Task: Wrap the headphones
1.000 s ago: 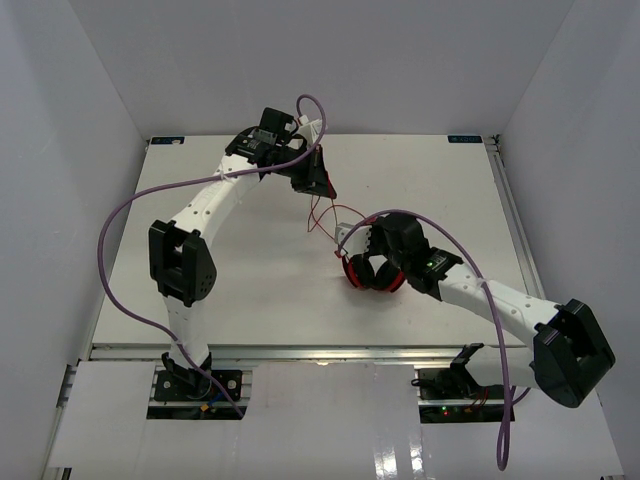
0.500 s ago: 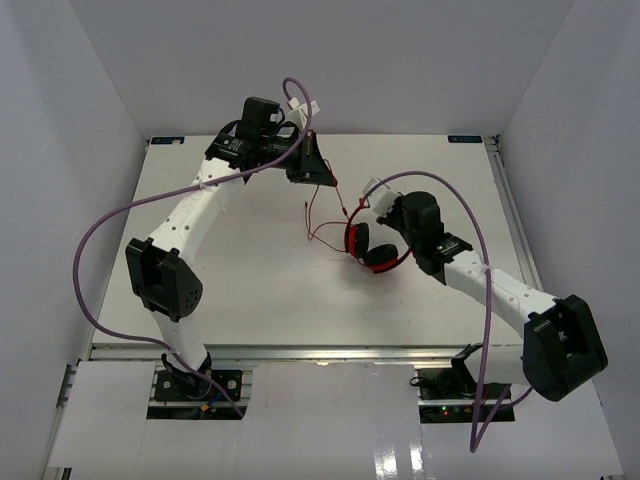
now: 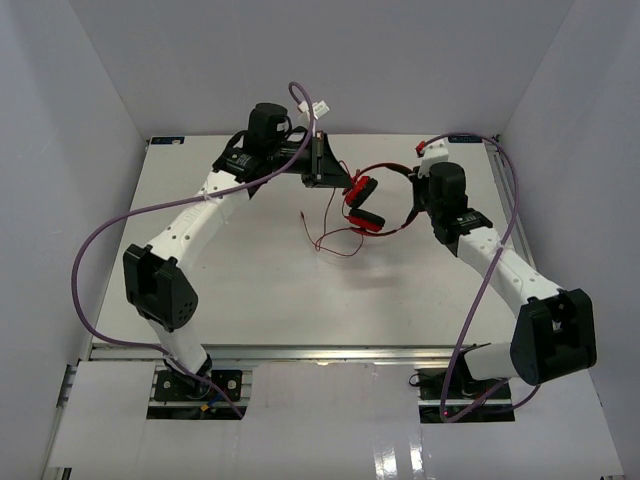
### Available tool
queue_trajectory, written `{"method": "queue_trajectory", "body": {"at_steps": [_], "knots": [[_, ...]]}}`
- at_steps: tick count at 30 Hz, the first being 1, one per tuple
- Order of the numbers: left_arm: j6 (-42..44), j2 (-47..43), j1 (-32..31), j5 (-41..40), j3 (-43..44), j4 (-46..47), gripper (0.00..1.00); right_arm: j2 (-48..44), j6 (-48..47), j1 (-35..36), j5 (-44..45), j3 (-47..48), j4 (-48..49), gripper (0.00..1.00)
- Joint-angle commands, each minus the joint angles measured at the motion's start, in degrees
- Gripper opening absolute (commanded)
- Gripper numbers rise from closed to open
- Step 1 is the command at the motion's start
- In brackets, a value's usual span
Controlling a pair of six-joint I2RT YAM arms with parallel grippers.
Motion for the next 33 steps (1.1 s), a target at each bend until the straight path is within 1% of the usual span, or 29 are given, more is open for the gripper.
{"method": "queue_trajectory", "body": {"at_steps": [1,7,10,13,16,21,26,27,30,32,33], "knots": [[-6.6,-2.8,-4.5,0.1,-2.2,8.3,0.00,2.0,20.9,-0.4,2.7,7.5,-1.3,0.08],[-10.3,-1.2,-9.8,-4.5,-1.8,12.6,0.00,3.4,30.1,-1.1,3.4,11.3,-2.2,0.08],[-10.5,-1.7,-12.3,-8.4,-3.5,13.6,0.00,4.0,35.4,-3.0,-1.0,13.3,-4.0,0.08],[-11.2,-2.7,-13.6,-11.6,-7.3,16.5,0.00,4.8,39.8,-4.6,-5.3,15.4,-7.1,0.08],[-11.9,-2.6,-14.1,-12.7,-9.9,18.9,0.00,5.3,41.3,-5.2,-7.7,16.4,-8.5,0.08],[-12.2,-1.6,-14.2,-12.6,-9.9,20.2,0.00,4.0,41.7,-5.9,-10.3,15.4,-8.4,0.08],[-11.1,-1.7,-16.4,-13.3,-11.6,20.8,0.00,4.7,43.5,-7.8,-13.2,16.0,-8.8,0.08],[-10.5,-2.0,-17.6,-13.9,-12.4,20.9,0.00,4.9,44.2,-8.7,-15.1,16.3,-9.1,0.08],[-8.2,-3.1,-19.6,-16.2,-15.7,21.9,0.00,5.4,45.5,-10.4,-18.5,16.6,-9.1,0.08],[-6.0,-5.2,-21.6,-18.7,-20.1,24.1,0.00,5.4,46.2,-13.1,-23.8,16.9,-8.7,0.08],[-4.1,-6.5,-22.8,-19.2,-22.8,25.1,0.00,5.5,46.2,-13.6,-25.1,17.5,-8.8,0.08]]}}
